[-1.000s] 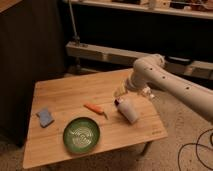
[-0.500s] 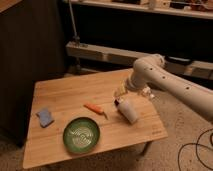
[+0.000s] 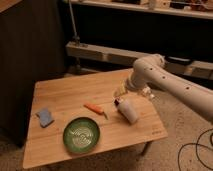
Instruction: Pick up the ceramic bowl
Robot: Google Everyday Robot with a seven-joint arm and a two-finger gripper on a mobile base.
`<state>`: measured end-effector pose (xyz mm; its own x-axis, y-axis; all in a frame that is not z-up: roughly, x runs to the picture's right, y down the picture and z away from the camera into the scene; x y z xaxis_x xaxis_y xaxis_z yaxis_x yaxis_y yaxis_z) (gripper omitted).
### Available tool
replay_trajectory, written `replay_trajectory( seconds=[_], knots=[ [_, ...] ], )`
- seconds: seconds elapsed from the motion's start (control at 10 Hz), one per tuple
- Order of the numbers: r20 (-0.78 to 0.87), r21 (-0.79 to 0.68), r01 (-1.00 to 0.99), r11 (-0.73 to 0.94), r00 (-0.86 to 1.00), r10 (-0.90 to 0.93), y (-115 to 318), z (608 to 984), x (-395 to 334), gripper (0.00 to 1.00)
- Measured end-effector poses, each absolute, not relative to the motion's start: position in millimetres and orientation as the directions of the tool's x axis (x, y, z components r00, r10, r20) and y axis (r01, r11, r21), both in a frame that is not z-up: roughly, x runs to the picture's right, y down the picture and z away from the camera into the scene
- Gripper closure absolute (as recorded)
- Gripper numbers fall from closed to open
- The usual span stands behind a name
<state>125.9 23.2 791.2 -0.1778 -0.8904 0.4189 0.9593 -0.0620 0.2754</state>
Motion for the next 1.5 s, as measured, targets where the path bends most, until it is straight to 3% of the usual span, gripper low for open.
replay_trajectory(
  seconds=[1.1,1.5],
  knots=[
    [0.412,0.296,0.953,-0.067,-0.191,-0.891,28,784,117,0.20],
    [0.407,0.409,0.912,-0.040,-0.221,-0.886,81,744,69,0.20]
  ],
)
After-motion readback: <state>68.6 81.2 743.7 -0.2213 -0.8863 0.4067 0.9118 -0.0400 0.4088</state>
